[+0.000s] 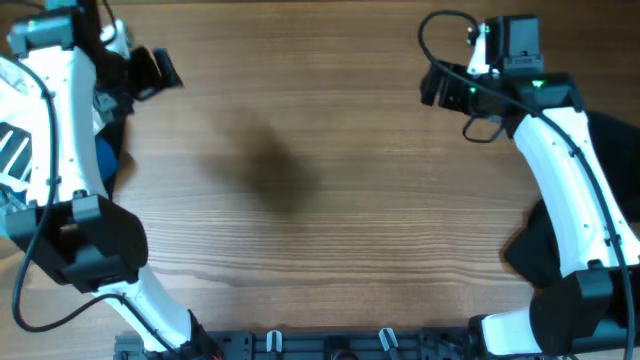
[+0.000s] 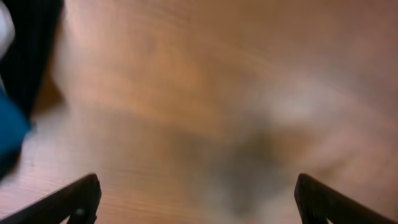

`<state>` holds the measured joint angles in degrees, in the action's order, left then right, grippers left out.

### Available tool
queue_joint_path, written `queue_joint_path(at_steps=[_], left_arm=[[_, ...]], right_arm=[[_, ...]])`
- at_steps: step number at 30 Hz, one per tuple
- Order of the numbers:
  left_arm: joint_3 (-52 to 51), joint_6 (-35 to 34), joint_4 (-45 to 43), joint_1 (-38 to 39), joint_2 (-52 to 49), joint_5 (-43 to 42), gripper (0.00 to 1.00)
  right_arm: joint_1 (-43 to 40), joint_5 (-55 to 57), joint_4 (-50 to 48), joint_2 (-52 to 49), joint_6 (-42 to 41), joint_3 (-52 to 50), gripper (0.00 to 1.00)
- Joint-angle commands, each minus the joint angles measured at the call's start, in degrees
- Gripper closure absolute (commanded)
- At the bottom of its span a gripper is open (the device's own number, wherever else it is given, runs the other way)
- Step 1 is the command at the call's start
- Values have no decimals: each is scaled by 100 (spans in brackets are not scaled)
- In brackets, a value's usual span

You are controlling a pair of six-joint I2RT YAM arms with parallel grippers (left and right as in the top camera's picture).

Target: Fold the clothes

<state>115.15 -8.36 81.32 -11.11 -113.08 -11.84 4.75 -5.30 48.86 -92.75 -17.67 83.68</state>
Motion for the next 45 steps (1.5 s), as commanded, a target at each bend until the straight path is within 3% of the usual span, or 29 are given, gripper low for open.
queue_joint_path(at_steps=[1, 4, 7, 11, 14, 18, 20, 23, 29, 37, 41, 45], left_arm=[[68, 131, 861, 57, 26, 286, 0], [42, 133, 1303, 57, 125, 363, 0], [-181, 129, 1211, 94, 518, 358, 0], [-1178, 39, 219, 326, 1971, 363, 0], [-2494, 4, -1032, 645, 3497, 428, 0], [-4343, 2, -2406, 1069, 5497, 420, 0], [-4780, 2, -2712, 1134, 6070, 420, 0], [-4907, 4, -2315, 1139, 6614, 422, 0], [-4907, 4, -1534, 1139, 7082, 422, 0], [-4911, 4, -1351, 1139, 7066, 422, 0], [-4911, 4, -1351, 1139, 7064, 422, 0], [-4911, 4, -1349, 1139, 7064, 422, 0]], right_arm=[[-98, 15, 238, 284, 118, 9, 1], [-96, 15, 385, 601, 109, 9, 1], [-96, 44, 417, 1034, 107, -103, 0], [39, 474, -203, 2238, 136, -942, 1], [352, 1032, -688, 3438, 243, -1847, 1], [444, 1021, -297, 4581, -151, -2494, 0], [444, 1021, 66, 4791, -225, -2511, 0], [444, 1021, 431, 4898, -225, -2511, 0], [444, 1021, 518, 4745, -223, -2511, 0], [428, 1187, 586, 4509, -164, -2522, 0], [337, 1274, 199, 5108, 282, -2623, 0], [227, 1093, -1069, 6328, 1029, -3637, 0]])
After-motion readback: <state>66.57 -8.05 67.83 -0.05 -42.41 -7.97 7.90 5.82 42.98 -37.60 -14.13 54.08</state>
